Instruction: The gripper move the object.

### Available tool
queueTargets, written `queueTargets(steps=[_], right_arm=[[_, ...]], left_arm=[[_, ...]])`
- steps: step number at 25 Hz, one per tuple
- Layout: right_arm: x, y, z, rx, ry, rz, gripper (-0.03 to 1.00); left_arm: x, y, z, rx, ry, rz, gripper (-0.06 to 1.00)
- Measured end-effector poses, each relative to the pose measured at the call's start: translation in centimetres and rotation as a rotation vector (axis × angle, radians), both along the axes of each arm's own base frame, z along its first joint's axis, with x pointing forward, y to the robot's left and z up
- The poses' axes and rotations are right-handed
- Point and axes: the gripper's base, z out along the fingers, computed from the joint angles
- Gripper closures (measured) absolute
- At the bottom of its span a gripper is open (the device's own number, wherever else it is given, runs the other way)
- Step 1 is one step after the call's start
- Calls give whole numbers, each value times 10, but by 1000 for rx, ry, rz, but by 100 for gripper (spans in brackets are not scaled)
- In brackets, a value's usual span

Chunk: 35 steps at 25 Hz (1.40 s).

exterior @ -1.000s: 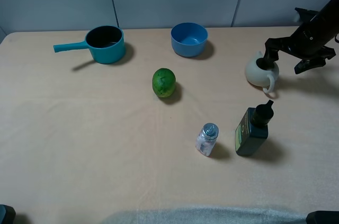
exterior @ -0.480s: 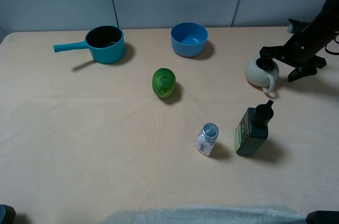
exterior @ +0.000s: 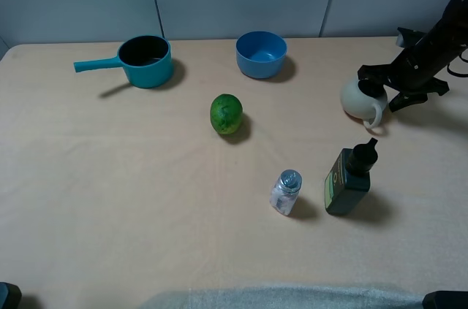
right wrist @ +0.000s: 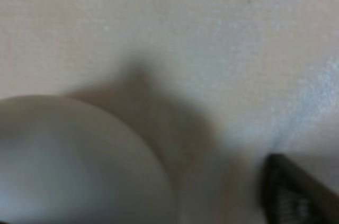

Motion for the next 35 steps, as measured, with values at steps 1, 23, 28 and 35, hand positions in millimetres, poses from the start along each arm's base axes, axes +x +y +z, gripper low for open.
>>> queueTargets(steps=[1, 23, 28, 35], right_arm=[[0, 0, 0, 3, 2, -3, 62], [-1, 1, 6, 7, 5, 1, 90], [0, 1, 23, 12, -12, 10, 90], [2, 2, 49, 18, -36, 25, 90]], left_arm=[[0, 0, 0, 0, 0, 0, -5], [0, 0, 0, 0, 0, 0, -5], [0, 0, 0, 0, 0, 0, -5], [0, 0, 0, 0, 0, 0, -5]])
